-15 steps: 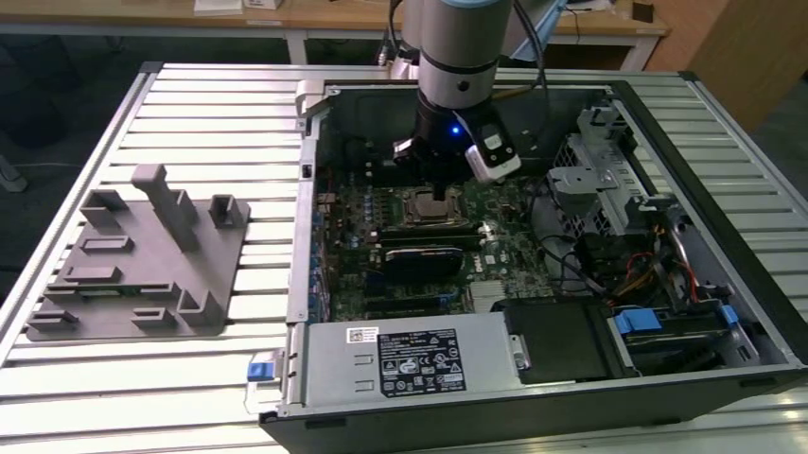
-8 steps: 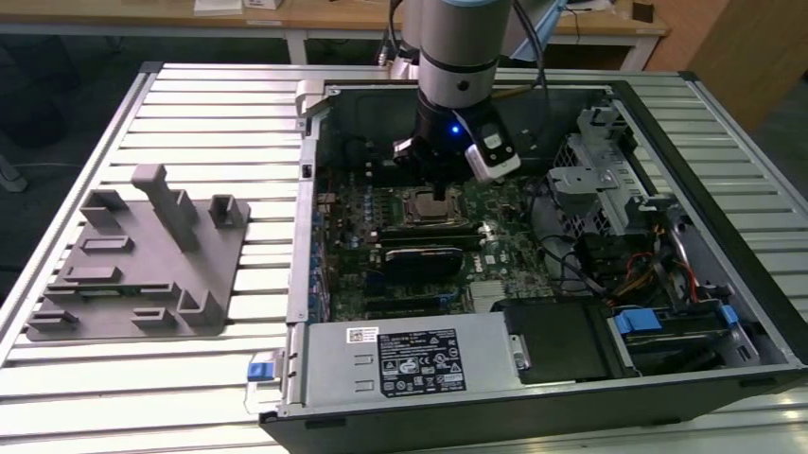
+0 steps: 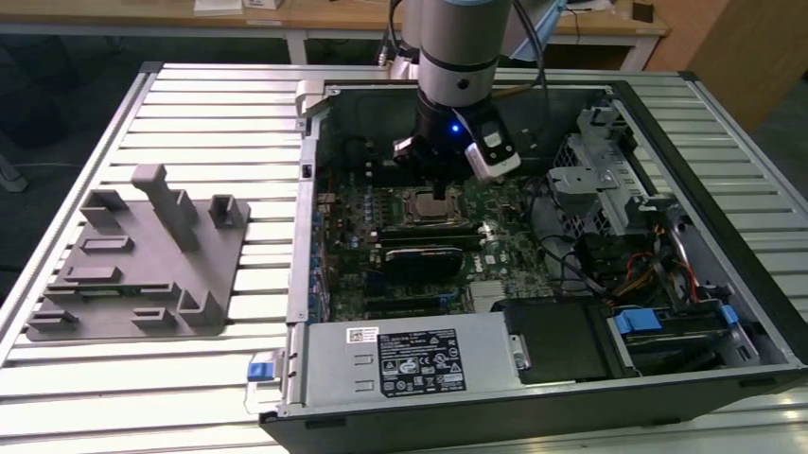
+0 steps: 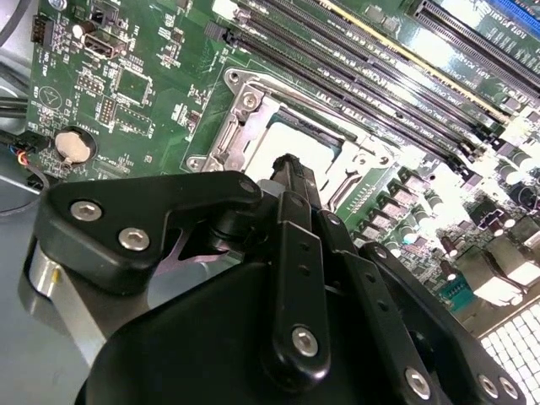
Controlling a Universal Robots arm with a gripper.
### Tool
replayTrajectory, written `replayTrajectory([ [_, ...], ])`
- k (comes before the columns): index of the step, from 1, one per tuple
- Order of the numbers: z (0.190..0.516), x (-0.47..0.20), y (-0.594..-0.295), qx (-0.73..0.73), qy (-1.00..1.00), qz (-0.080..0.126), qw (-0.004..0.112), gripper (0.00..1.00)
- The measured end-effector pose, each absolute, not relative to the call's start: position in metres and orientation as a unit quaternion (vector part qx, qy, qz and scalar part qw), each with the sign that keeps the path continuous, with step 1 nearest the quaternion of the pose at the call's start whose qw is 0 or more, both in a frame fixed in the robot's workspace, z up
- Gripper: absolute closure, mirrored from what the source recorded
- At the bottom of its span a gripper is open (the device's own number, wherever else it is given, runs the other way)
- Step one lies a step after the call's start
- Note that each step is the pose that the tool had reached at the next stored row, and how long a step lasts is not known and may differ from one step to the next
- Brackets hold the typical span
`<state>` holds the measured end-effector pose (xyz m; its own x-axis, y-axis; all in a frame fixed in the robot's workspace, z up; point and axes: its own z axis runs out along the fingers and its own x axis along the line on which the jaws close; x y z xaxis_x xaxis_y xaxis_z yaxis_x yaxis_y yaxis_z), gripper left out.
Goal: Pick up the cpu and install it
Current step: 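Install the second cpu locking lever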
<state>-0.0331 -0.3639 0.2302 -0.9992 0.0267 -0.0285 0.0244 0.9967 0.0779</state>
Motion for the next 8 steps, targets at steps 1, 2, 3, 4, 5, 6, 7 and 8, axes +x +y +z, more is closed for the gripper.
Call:
replayTrajectory([
  [1,0.2307,-0.0331,-0.3638,0.013,0.999,0.039,0.015,0.89],
  [2,0.231,-0.0331,-0.3637,0.013,0.999,0.039,0.015,0.89],
  [3,0.231,-0.0331,-0.3637,0.013,0.999,0.039,0.015,0.89],
  [4,0.231,-0.0331,-0.3637,0.013,0.999,0.039,0.015,0.89],
  [5,0.2311,-0.0331,-0.3637,0.013,0.999,0.039,0.015,0.89],
  [6,0.2311,-0.0332,-0.3636,0.013,0.999,0.039,0.015,0.89],
  [7,0.2311,-0.0332,-0.3635,0.013,0.999,0.039,0.015,0.89],
  [8,0.2311,-0.0332,-0.3635,0.013,0.999,0.039,0.015,0.89],
])
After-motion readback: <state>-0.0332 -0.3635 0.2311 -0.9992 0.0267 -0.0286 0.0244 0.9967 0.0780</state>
